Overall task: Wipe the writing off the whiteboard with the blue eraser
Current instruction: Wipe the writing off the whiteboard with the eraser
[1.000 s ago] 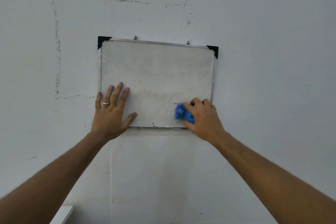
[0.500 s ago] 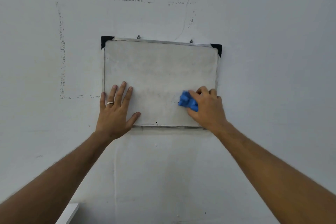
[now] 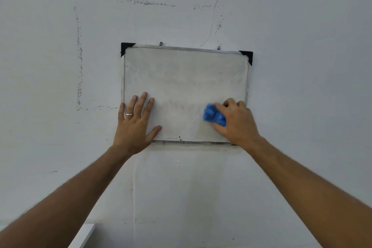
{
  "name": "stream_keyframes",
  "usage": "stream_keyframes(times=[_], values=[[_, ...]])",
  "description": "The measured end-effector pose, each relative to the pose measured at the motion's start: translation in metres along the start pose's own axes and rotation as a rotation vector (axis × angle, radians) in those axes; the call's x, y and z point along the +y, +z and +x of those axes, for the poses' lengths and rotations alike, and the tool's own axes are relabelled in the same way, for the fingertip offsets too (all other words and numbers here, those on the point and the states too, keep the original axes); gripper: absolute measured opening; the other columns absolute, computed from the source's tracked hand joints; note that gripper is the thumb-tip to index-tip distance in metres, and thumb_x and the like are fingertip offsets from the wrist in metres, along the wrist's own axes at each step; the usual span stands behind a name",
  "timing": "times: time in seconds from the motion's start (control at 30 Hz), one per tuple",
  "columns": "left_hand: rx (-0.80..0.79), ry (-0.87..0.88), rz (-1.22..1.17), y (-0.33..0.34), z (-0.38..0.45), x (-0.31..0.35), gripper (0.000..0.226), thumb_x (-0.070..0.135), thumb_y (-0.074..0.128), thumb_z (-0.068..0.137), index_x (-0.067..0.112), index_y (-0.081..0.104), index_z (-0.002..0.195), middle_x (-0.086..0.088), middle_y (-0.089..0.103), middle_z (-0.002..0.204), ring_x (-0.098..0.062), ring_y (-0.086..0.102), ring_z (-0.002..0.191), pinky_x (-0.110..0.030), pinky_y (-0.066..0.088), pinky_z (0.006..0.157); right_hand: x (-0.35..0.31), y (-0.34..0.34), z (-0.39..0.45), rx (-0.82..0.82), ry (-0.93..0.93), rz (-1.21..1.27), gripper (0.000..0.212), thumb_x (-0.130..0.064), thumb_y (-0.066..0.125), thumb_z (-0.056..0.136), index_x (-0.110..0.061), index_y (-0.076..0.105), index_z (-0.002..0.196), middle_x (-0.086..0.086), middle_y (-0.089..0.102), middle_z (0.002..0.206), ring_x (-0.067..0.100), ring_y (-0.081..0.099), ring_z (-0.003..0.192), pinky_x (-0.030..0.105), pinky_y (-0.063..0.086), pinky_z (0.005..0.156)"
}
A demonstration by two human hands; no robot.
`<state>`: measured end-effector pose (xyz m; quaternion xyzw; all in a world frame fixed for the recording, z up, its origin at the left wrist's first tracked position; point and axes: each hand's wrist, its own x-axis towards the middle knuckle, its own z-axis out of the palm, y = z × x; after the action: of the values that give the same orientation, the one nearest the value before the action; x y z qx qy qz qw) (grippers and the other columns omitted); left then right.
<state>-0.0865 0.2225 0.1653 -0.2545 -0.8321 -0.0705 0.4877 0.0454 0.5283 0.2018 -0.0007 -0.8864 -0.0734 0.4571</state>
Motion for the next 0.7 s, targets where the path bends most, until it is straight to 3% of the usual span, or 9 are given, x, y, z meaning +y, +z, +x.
stream_keyframes(times=[0.03,0.17,0.3,0.33,0.43,0.47,0.6,0.7], values=[[-0.008,-0.005,-0.002,-0.001,0.000,0.001,0.087,0.064,0.041,0.093,0.020,0.013,0.162,-0.002,0.001,0.171,-0.029,0.002,0.157,-0.059,0.009,0.123,-0.004,0.001,-0.001,0.035,0.048,0.010,0.057,-0.044,0.068,0.080,-0.027,0.055,0.132,0.005,0.054,0.109,0.030,0.052,0.092,0.042,0.049,0.072],[-0.028,0.004,0.003,-0.006,-0.001,0.000,0.086,0.063,0.041,0.092,0.021,0.013,0.162,-0.001,0.001,0.171,-0.028,0.003,0.157,-0.059,0.011,0.123,-0.001,0.011,-0.017,-0.171,-0.275,-0.098,0.057,-0.046,0.066,0.079,-0.033,0.054,0.134,0.001,0.054,0.114,0.028,0.052,0.097,0.043,0.048,0.078],[-0.031,0.033,-0.025,-0.012,-0.002,-0.006,0.080,0.058,0.041,0.093,0.020,0.019,0.161,-0.003,0.008,0.170,-0.028,0.009,0.156,-0.055,0.013,0.123,0.013,-0.004,0.001,0.051,0.111,-0.017,0.058,-0.041,0.071,0.078,-0.024,0.057,0.132,0.007,0.055,0.106,0.032,0.054,0.089,0.043,0.050,0.068],[-0.016,0.028,-0.046,-0.014,-0.002,-0.006,0.078,0.055,0.042,0.094,0.019,0.022,0.160,-0.004,0.012,0.169,-0.029,0.014,0.155,-0.054,0.015,0.123,0.005,0.000,-0.004,0.084,0.106,-0.025,0.059,-0.040,0.071,0.078,-0.021,0.056,0.131,0.008,0.055,0.104,0.032,0.053,0.088,0.043,0.050,0.067],[0.059,-0.016,-0.118,-0.020,0.000,-0.007,0.071,0.043,0.049,0.092,0.015,0.030,0.155,-0.006,0.023,0.165,-0.031,0.027,0.148,-0.048,0.025,0.118,-0.001,0.019,-0.027,-0.011,-0.244,-0.158,0.060,-0.045,0.072,0.075,-0.021,0.058,0.128,0.007,0.056,0.102,0.031,0.056,0.087,0.043,0.047,0.070],[0.079,-0.038,-0.140,-0.021,0.000,-0.009,0.071,0.041,0.050,0.091,0.014,0.031,0.154,-0.007,0.024,0.163,-0.032,0.029,0.147,-0.047,0.027,0.116,0.006,0.016,-0.026,-0.024,-0.270,-0.163,0.060,-0.046,0.071,0.074,-0.021,0.059,0.127,0.006,0.057,0.101,0.031,0.057,0.086,0.043,0.046,0.070],[0.124,-0.117,-0.213,-0.024,0.004,-0.021,0.072,0.036,0.054,0.090,0.010,0.029,0.153,-0.012,0.024,0.160,-0.037,0.028,0.143,-0.051,0.033,0.114,0.008,-0.003,0.022,0.170,0.064,-0.057,0.057,-0.044,0.066,0.081,-0.014,0.056,0.129,0.011,0.055,0.101,0.032,0.055,0.088,0.044,0.049,0.069],[0.128,-0.164,-0.319,-0.026,0.007,-0.023,0.071,0.028,0.059,0.094,0.010,0.026,0.154,-0.013,0.020,0.161,-0.042,0.032,0.140,-0.052,0.040,0.107,-0.031,-0.007,0.060,0.285,0.144,-0.004,0.058,-0.045,0.064,0.083,-0.012,0.052,0.130,0.013,0.054,0.106,0.033,0.053,0.092,0.044,0.049,0.071]])
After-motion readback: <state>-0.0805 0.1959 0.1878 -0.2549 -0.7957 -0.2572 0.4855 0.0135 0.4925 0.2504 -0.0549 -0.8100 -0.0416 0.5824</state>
